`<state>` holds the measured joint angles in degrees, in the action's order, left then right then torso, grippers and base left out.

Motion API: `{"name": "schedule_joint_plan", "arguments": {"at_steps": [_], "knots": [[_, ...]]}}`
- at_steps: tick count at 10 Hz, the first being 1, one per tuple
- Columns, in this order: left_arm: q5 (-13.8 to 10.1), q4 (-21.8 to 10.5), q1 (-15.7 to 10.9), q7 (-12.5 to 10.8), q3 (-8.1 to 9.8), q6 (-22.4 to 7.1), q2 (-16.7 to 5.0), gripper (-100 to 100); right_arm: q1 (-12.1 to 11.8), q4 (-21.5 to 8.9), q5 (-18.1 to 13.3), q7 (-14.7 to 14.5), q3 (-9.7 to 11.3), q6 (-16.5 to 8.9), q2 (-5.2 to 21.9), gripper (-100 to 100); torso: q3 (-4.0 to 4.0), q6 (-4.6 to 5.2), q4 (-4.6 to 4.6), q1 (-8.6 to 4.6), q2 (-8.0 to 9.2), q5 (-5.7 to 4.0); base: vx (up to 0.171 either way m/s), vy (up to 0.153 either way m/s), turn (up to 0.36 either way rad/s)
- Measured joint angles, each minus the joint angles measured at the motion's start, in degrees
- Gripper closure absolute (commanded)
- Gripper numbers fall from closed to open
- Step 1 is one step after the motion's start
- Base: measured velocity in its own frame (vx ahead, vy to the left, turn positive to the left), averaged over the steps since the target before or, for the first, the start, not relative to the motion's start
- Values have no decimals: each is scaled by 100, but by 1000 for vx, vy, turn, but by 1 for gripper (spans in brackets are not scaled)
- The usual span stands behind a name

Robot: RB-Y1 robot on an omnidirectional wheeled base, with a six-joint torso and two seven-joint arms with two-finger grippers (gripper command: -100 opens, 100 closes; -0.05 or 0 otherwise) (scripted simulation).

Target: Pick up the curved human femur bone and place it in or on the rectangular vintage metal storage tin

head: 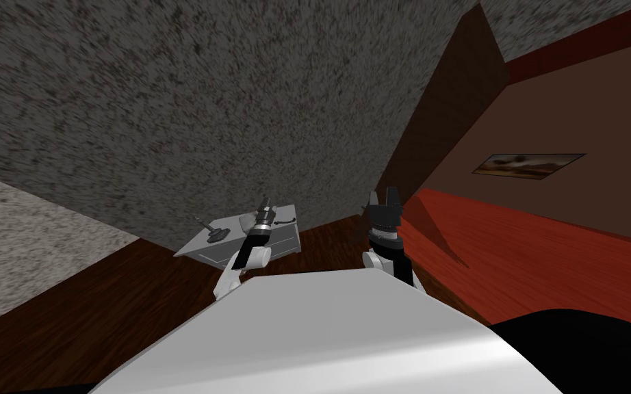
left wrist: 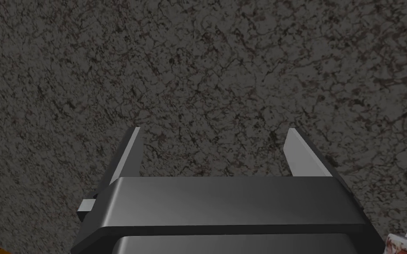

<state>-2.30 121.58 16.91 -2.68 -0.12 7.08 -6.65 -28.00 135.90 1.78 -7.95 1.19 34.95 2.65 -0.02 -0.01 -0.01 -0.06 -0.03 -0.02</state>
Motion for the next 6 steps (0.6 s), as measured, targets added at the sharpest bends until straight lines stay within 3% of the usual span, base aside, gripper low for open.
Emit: {"name": "schedule_joint_plan", "arguments": {"at_steps": [6], "knots": [[60, -571, -452, 80, 136, -923, -69, -100, 0, 0, 0, 0, 0, 0, 0, 0, -3, 0, -1, 4, -6, 1, 13, -12, -4]]}}
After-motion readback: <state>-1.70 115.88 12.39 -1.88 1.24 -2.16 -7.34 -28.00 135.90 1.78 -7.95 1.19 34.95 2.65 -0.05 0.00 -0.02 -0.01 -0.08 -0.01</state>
